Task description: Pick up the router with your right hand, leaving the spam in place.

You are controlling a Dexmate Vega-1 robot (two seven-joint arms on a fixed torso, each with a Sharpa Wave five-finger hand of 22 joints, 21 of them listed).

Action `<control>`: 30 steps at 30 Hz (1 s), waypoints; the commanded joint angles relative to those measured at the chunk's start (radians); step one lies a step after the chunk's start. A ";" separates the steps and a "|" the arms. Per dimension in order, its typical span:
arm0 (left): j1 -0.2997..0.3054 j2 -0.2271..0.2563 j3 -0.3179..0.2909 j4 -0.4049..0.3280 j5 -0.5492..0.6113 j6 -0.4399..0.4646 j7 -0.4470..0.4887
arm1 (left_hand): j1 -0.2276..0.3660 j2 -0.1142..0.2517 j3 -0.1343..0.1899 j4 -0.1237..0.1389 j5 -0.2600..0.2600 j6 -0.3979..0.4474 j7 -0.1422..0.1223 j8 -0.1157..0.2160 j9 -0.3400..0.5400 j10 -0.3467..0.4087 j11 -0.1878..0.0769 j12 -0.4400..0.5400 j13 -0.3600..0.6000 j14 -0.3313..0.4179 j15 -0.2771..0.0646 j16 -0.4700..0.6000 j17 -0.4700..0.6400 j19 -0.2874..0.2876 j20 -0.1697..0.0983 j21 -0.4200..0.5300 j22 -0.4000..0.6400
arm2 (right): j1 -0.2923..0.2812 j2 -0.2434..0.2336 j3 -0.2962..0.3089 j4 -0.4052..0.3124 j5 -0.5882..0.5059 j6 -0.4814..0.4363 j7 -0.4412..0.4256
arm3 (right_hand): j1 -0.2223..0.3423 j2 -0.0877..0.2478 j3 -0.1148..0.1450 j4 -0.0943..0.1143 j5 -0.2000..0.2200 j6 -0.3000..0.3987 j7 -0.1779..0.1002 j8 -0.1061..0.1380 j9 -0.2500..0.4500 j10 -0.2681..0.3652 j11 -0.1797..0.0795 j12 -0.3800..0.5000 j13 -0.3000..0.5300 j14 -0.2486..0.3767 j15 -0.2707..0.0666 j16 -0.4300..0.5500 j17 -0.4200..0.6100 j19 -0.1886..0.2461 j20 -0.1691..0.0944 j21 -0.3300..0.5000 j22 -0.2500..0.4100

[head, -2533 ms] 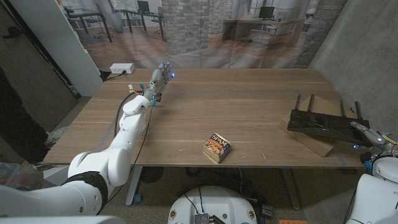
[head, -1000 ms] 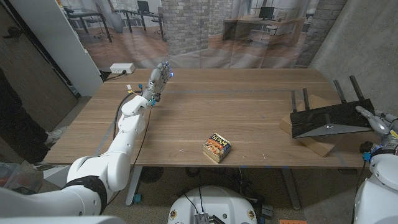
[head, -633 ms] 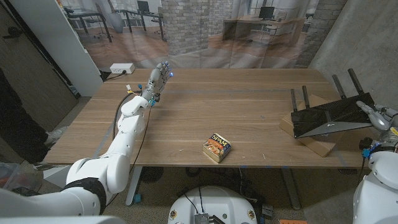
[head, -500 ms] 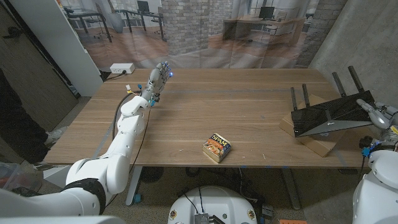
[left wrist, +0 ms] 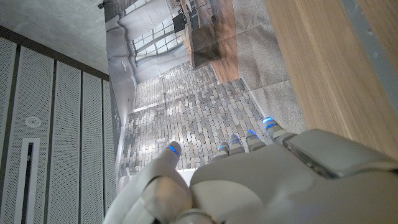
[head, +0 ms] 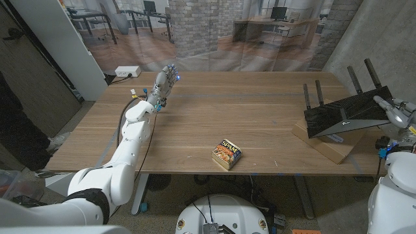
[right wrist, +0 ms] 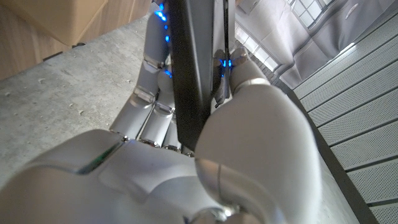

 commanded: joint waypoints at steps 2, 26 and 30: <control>0.005 0.004 0.004 -0.009 -0.011 -0.002 0.002 | -0.004 0.060 -0.004 0.000 0.006 0.000 0.003 0.002 0.006 -0.003 0.008 0.003 0.003 -0.097 0.006 0.001 0.005 0.006 0.002 -0.002 0.005 | 0.011 -0.015 -0.010 0.005 0.015 0.062 -0.002 | 0.263 0.266 -0.001 0.006 0.007 0.017 0.013 0.000 0.005 0.005 0.003 0.008 0.006 0.000 -0.080 -0.001 0.003 -0.019 -0.037 0.015 0.000; 0.029 0.021 0.010 -0.054 -0.032 0.009 0.000 | -0.004 0.061 -0.004 0.000 0.006 0.000 0.003 0.002 0.006 -0.003 0.006 0.003 0.003 -0.097 0.006 0.001 0.005 0.007 0.001 -0.006 0.005 | 0.033 -0.025 -0.038 0.020 0.027 0.177 -0.013 | 0.262 0.266 -0.005 0.010 0.008 0.021 0.010 -0.008 0.017 0.001 0.004 0.010 0.015 -0.002 -0.080 -0.001 0.003 -0.032 -0.036 0.043 -0.012; 0.031 0.028 0.009 -0.056 -0.039 0.011 -0.010 | -0.004 0.061 -0.005 0.000 0.006 0.000 0.004 0.002 0.006 -0.003 0.008 0.003 0.003 -0.096 0.006 0.001 0.005 0.008 0.001 -0.007 0.005 | 0.032 -0.015 -0.046 0.018 0.025 0.202 -0.025 | 0.261 0.267 -0.005 0.011 0.008 0.021 0.009 -0.009 0.019 0.003 0.001 0.010 0.015 -0.002 -0.080 -0.002 0.003 -0.035 -0.036 0.048 -0.015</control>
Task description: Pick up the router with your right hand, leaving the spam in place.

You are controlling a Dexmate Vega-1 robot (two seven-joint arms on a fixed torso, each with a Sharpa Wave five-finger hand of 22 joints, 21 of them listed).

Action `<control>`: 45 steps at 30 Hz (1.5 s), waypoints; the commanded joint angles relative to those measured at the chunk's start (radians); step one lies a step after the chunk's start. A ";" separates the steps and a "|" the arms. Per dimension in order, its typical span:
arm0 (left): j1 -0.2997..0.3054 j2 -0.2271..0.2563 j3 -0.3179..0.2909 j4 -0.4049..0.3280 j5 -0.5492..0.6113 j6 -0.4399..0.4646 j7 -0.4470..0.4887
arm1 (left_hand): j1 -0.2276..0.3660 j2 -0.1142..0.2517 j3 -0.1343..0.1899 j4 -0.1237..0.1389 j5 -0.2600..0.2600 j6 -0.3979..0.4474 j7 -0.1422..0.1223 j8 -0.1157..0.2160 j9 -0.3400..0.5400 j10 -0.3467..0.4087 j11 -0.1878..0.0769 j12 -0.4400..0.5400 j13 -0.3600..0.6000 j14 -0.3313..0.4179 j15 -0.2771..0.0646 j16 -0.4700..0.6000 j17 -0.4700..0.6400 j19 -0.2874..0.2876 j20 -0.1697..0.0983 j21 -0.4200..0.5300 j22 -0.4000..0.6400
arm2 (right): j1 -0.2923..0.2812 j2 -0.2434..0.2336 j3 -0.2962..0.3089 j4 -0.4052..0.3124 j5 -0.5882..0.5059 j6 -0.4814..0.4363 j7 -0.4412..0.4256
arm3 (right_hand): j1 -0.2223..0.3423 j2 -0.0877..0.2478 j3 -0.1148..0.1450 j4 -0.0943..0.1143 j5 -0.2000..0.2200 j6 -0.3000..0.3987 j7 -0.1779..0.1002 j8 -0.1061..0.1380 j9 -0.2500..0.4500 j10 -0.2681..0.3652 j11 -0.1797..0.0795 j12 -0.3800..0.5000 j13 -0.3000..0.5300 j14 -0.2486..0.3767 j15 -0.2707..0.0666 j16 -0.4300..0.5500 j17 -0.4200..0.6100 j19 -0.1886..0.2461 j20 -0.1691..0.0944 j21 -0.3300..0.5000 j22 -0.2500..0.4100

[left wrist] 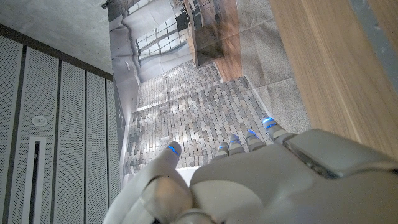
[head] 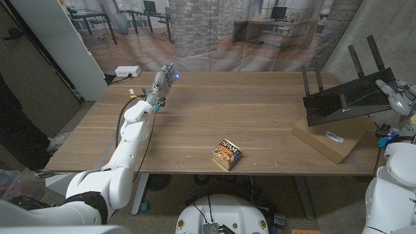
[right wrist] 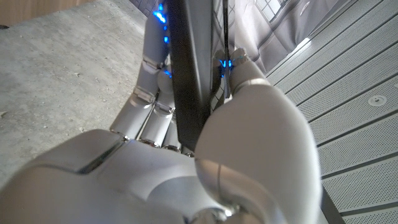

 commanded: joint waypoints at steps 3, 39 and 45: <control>0.007 0.019 -0.001 -0.011 -0.019 0.003 -0.021 | -0.004 0.061 -0.005 0.000 0.007 0.000 0.003 0.002 0.006 -0.003 0.007 0.003 0.003 -0.097 0.006 0.001 0.005 0.008 0.001 -0.003 0.005 | 0.001 0.015 -0.028 -0.008 -0.006 0.075 -0.021 | 0.259 0.268 -0.002 0.007 0.008 0.016 0.002 -0.001 0.008 0.002 0.001 0.005 0.005 -0.002 -0.080 -0.003 0.003 -0.027 -0.047 0.016 -0.002; -0.087 0.074 -0.040 0.137 -0.022 -0.037 -0.184 | -0.004 0.061 -0.005 0.000 0.007 0.002 0.003 0.002 0.005 -0.001 0.007 0.003 0.003 -0.095 0.006 0.001 0.005 0.012 0.001 -0.008 0.005 | -0.037 0.113 -0.136 -0.060 -0.139 0.208 -0.117 | 0.257 0.268 -0.005 0.011 0.009 0.022 -0.006 -0.013 0.017 -0.002 -0.002 0.004 0.014 -0.010 -0.080 -0.005 0.003 -0.051 -0.046 0.050 -0.020; -0.112 0.083 -0.055 0.194 -0.011 -0.053 -0.219 | -0.004 0.061 -0.006 0.000 0.007 0.002 0.004 0.002 0.005 -0.001 0.007 0.003 0.003 -0.096 0.006 0.001 0.005 0.012 0.001 -0.009 0.005 | -0.053 0.135 -0.167 -0.081 -0.184 0.201 -0.126 | 0.256 0.268 -0.006 0.012 0.010 0.022 -0.005 -0.016 0.019 -0.002 -0.002 0.003 0.014 -0.011 -0.080 -0.006 0.003 -0.056 -0.046 0.058 -0.023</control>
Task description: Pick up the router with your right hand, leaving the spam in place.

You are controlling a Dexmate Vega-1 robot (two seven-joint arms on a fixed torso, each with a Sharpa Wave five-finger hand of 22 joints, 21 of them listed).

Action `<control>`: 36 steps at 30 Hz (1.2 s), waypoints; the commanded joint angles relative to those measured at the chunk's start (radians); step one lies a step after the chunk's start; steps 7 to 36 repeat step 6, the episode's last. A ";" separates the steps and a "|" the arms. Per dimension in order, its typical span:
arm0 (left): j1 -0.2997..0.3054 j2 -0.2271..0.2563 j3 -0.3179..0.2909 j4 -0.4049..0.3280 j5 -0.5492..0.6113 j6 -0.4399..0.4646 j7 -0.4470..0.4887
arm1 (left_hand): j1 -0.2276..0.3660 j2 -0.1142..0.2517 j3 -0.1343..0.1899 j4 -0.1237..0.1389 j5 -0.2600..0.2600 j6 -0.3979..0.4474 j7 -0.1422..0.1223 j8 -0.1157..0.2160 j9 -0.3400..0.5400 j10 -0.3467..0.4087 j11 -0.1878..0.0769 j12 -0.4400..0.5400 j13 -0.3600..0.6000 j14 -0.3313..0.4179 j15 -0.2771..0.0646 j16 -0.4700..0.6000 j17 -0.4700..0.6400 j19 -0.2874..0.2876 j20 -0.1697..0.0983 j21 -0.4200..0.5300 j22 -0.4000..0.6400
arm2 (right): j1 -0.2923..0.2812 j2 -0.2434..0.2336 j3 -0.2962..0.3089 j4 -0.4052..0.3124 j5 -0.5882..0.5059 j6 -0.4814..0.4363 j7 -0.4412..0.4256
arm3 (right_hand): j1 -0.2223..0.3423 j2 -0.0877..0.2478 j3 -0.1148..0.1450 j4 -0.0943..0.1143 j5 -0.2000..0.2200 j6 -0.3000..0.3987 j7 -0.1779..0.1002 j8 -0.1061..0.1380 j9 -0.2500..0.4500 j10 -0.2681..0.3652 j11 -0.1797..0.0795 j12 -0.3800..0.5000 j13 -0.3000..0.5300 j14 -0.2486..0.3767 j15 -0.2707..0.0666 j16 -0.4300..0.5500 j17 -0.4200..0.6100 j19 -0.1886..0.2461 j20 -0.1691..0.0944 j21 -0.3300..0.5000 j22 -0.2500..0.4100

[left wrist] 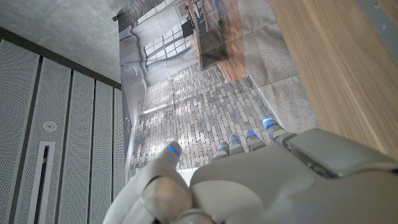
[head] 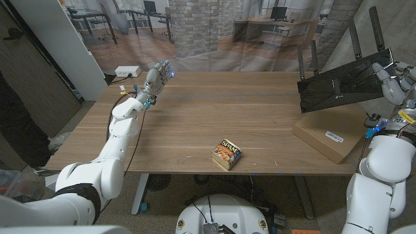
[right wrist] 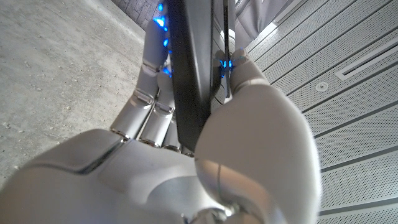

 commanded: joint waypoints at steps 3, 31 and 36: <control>-0.042 0.017 -0.032 0.093 0.023 -0.018 -0.069 | -0.004 0.061 -0.003 0.003 0.008 0.002 0.004 0.002 0.005 -0.001 0.008 0.003 0.003 -0.096 0.005 0.001 0.005 0.003 0.000 -0.003 0.005 | -0.025 0.042 -0.063 -0.036 -0.082 -0.002 -0.018 | 0.256 0.268 0.002 0.004 0.005 0.008 -0.003 -0.002 0.003 0.002 -0.001 0.000 0.002 -0.012 -0.080 -0.001 0.003 -0.009 -0.048 0.014 -0.001; -0.048 0.016 -0.041 0.114 0.033 -0.018 -0.069 | -0.005 0.061 -0.003 0.003 0.008 0.001 0.004 0.002 0.005 -0.002 0.007 0.003 0.003 -0.097 0.005 0.001 0.005 0.003 0.000 -0.004 0.005 | -0.015 0.035 -0.071 -0.042 -0.098 -0.016 -0.013 | 0.256 0.267 0.002 0.004 0.005 0.008 -0.004 -0.003 0.004 0.001 -0.001 0.001 0.004 -0.012 -0.080 -0.001 0.003 -0.011 -0.048 0.018 -0.003; -0.048 0.016 -0.041 0.114 0.033 -0.018 -0.069 | -0.005 0.061 -0.003 0.003 0.008 0.001 0.004 0.002 0.005 -0.002 0.007 0.003 0.003 -0.097 0.005 0.001 0.005 0.003 0.000 -0.004 0.005 | -0.015 0.035 -0.071 -0.042 -0.098 -0.016 -0.013 | 0.256 0.267 0.002 0.004 0.005 0.008 -0.004 -0.003 0.004 0.001 -0.001 0.001 0.004 -0.012 -0.080 -0.001 0.003 -0.011 -0.048 0.018 -0.003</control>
